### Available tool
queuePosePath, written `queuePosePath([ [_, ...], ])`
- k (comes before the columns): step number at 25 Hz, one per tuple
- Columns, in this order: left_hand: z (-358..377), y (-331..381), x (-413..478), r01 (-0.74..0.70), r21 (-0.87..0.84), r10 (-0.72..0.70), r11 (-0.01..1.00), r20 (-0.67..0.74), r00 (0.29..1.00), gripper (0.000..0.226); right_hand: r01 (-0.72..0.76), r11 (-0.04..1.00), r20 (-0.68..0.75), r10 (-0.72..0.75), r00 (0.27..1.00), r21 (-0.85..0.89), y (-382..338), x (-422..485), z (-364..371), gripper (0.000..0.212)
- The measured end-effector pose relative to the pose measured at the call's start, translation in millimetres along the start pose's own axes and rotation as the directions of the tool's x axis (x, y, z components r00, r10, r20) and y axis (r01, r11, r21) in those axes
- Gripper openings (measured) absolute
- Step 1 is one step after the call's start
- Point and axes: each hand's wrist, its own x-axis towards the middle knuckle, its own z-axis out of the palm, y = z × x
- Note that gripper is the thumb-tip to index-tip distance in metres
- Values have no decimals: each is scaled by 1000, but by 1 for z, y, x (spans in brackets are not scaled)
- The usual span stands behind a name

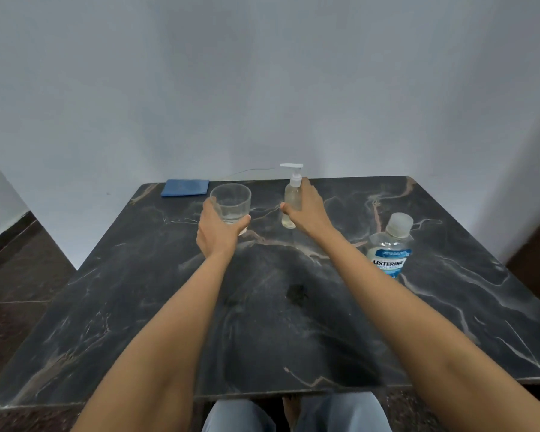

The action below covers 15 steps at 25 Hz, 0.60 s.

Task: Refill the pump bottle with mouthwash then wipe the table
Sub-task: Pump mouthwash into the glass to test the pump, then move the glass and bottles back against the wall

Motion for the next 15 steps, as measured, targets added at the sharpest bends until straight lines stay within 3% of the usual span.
queuePosePath([
  [8,64,0,113,-57,2,56,998,66,996,77,-152,987,-114,158,981,58,34,119,49,53],
  [15,123,-13,172,-8,-44,12,999,94,995,82,-207,978,-133,209,969,32,68,187,81,53],
])
